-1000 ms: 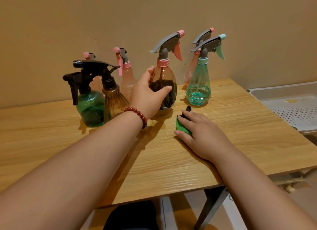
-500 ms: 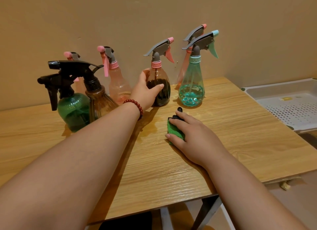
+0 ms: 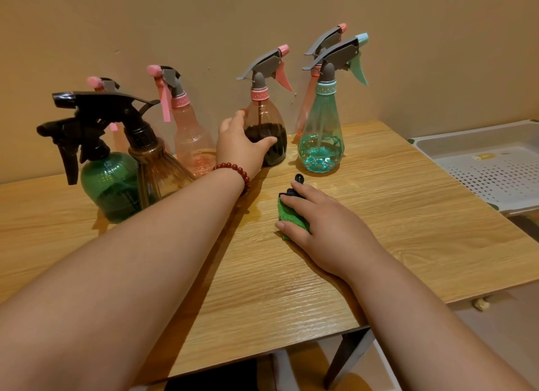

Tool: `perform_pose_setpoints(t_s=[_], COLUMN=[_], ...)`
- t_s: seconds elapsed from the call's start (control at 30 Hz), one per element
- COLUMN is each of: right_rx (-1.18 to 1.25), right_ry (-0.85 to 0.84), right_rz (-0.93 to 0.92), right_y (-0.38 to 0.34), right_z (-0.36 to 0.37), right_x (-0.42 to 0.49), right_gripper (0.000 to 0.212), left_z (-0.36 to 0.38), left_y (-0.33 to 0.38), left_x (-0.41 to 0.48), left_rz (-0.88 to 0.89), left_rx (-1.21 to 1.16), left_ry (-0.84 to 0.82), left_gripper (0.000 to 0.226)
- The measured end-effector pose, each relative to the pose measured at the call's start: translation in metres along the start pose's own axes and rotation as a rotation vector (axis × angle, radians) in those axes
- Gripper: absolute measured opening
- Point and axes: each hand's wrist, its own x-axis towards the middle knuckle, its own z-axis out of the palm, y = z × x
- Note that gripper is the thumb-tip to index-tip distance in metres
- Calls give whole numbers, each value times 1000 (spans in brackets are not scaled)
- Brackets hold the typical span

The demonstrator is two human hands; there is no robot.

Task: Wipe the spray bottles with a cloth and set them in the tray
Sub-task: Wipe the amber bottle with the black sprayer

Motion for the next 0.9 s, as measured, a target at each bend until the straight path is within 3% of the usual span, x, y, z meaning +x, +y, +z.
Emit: perform_pose_setpoints(t_s=[0.67, 0.9], right_rx=[-18, -2], right_ry=[6, 20], right_rz=[-23, -16], right_y=[2, -2], right_z=[1, 1], right_x=[2, -1], right_gripper=[55, 57], left_z=[-1, -41], left_y=[-1, 9], left_x=[-9, -75], left_rz=[-48, 107], left_rx=[-81, -83], left_ry=[0, -49], left_gripper=[69, 60])
